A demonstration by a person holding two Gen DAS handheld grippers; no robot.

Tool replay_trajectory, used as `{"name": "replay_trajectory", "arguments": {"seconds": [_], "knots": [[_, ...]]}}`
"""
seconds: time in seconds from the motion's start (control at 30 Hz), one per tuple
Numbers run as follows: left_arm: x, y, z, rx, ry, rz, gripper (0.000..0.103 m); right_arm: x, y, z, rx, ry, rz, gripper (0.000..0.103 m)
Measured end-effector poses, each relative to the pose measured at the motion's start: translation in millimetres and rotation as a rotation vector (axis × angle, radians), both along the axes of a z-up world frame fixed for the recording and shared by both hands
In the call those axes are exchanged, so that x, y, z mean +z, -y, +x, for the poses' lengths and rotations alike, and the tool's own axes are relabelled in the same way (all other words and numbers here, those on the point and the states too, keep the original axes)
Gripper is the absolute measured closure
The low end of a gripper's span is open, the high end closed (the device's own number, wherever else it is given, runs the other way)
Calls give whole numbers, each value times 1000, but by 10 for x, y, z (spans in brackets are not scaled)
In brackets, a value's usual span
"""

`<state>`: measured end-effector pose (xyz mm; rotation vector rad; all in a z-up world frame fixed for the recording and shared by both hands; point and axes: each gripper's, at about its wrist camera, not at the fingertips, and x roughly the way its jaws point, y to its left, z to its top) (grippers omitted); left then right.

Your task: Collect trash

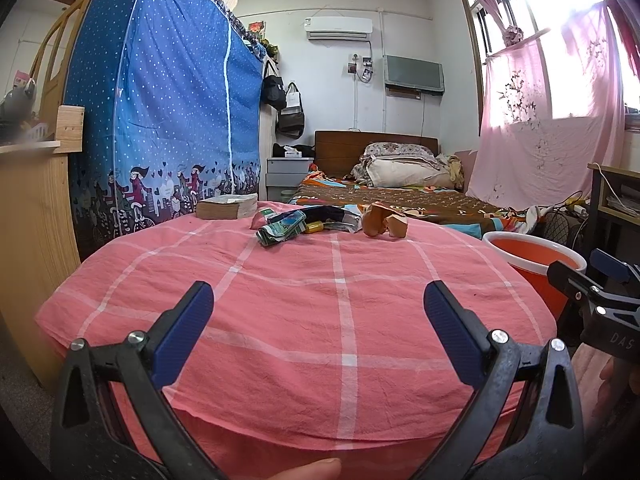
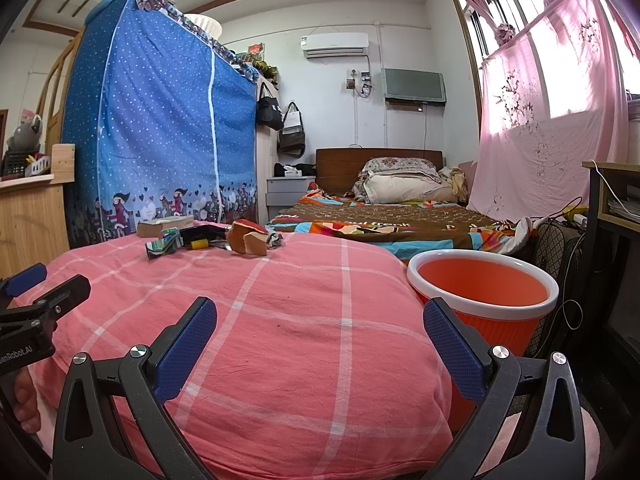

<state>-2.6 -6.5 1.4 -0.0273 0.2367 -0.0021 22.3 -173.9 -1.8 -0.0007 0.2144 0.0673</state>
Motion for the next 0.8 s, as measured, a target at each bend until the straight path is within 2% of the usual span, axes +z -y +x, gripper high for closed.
{"name": "replay_trajectory", "arguments": {"seconds": [0.8], "knots": [[14, 9, -30, -6, 4, -1, 0, 0, -4, 0, 0, -1, 1, 0]]}}
